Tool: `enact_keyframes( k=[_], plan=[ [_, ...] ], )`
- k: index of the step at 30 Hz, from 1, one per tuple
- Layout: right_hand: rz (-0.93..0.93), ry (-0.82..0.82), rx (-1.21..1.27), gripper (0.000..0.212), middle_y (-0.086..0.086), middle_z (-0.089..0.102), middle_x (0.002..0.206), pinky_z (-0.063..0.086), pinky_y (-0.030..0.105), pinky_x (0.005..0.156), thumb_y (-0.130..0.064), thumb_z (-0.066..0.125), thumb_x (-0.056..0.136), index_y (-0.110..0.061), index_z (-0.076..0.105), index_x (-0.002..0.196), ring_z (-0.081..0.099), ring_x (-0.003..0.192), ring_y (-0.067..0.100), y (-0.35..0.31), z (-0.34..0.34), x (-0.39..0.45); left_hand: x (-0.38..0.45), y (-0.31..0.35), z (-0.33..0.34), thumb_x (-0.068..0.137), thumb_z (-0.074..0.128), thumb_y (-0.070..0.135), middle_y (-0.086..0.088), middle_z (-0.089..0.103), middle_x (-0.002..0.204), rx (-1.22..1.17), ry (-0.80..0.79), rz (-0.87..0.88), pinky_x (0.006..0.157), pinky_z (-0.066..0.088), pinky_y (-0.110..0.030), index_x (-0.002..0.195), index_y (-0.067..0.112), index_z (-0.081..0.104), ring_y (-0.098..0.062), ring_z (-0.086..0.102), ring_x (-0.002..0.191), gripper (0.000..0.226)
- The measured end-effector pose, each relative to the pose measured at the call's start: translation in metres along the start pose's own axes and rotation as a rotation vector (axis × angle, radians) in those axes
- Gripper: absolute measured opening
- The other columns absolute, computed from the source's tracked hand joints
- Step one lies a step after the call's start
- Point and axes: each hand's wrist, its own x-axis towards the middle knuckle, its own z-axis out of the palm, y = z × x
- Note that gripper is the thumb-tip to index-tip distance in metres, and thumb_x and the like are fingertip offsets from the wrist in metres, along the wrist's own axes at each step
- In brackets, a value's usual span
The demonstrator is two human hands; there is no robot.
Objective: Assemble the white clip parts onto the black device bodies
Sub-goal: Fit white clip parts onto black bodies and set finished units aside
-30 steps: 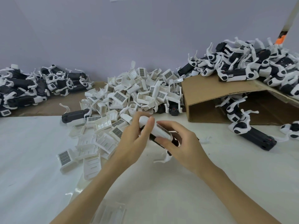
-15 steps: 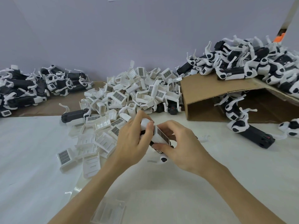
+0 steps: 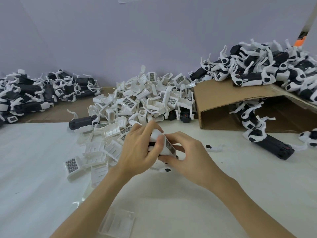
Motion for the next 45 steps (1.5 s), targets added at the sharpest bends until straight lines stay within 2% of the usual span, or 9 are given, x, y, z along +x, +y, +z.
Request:
enact_keyframes(
  k=[4,7,10,15,23,32,36,40,45],
  plan=[
    [0.022,0.031,-0.002,0.045,-0.015,0.068,0.116,0.055,0.031,0.097,-0.03,0.084,0.086,-0.027,0.068,0.128,0.066,0.11,0.005,0.0,0.001,0.002,-0.001,0.001,0.002,0.103,0.052,0.04,0.014,0.063,0.074,0.012,-0.003,-0.015,0.075,0.039,-0.024,0.098,0.015,0.059,-0.008,0.053,0.072,0.026],
    [0.046,0.009,0.019,0.042,-0.017,0.069,0.113,0.055,0.025,0.096,-0.029,0.086,0.085,-0.03,0.069,0.123,0.066,0.109,0.002,0.001,-0.002,0.003,0.0,0.004,0.006,0.1,0.054,0.034,0.01,0.059,0.072,0.088,0.051,0.036,0.067,0.04,-0.03,0.089,0.011,0.06,-0.012,0.046,0.062,0.026],
    [0.048,0.06,-0.02,0.037,-0.015,0.068,0.108,0.055,0.027,0.092,-0.024,0.085,0.085,-0.025,0.069,0.118,0.066,0.104,0.005,0.001,0.002,0.002,0.003,0.009,0.008,0.098,0.052,0.03,0.009,0.055,0.064,0.161,0.101,0.039,0.065,0.032,-0.023,0.083,0.01,0.058,-0.015,0.038,0.057,0.026],
    [0.032,0.1,-0.023,0.034,-0.013,0.069,0.105,0.056,0.029,0.092,-0.018,0.086,0.084,-0.022,0.071,0.114,0.067,0.101,0.006,-0.001,0.006,-0.001,0.002,0.012,0.008,0.097,0.05,0.031,0.007,0.056,0.062,0.217,0.099,0.033,0.059,0.04,-0.035,0.082,0.008,0.057,-0.019,0.041,0.049,0.028],
    [0.001,0.131,-0.044,0.034,-0.011,0.07,0.102,0.056,0.031,0.089,-0.02,0.087,0.083,-0.021,0.073,0.114,0.067,0.098,0.007,-0.002,0.009,-0.002,0.0,0.012,0.005,0.097,0.05,0.031,0.005,0.06,0.064,0.208,0.086,0.019,0.061,0.04,-0.036,0.084,0.008,0.058,-0.02,0.044,0.05,0.028],
    [-0.032,-0.053,0.014,0.036,-0.012,0.071,0.099,0.055,0.034,0.089,-0.017,0.082,0.088,-0.024,0.074,0.123,0.066,0.097,0.015,0.0,-0.006,0.0,-0.001,0.008,0.007,0.095,0.053,0.024,0.003,0.056,0.067,0.114,0.099,0.108,0.062,0.034,-0.031,0.079,0.006,0.053,-0.015,0.035,0.059,0.024],
    [-0.031,-0.057,0.009,0.037,-0.013,0.069,0.098,0.054,0.036,0.089,-0.02,0.083,0.088,-0.024,0.073,0.124,0.065,0.095,0.016,0.0,-0.007,0.001,-0.001,0.005,0.008,0.095,0.053,0.023,0.005,0.056,0.068,0.092,0.111,0.107,0.063,0.033,-0.029,0.079,0.006,0.054,-0.013,0.034,0.061,0.024],
    [-0.041,-0.064,-0.011,0.036,-0.015,0.067,0.1,0.054,0.026,0.088,-0.018,0.081,0.089,-0.022,0.071,0.124,0.063,0.096,0.008,0.0,-0.006,0.001,-0.001,0.005,0.008,0.094,0.054,0.022,0.005,0.056,0.067,0.1,0.121,0.122,0.061,0.035,-0.03,0.077,0.006,0.054,-0.014,0.034,0.06,0.024],
    [0.015,0.03,-0.084,0.034,-0.01,0.065,0.108,0.055,0.03,0.088,-0.022,0.083,0.088,-0.021,0.067,0.117,0.063,0.1,0.007,0.0,0.004,0.0,0.0,0.009,0.01,0.093,0.054,0.025,0.003,0.058,0.064,0.167,0.15,0.092,0.058,0.036,-0.033,0.077,0.005,0.055,-0.022,0.04,0.053,0.025]
  ],
)
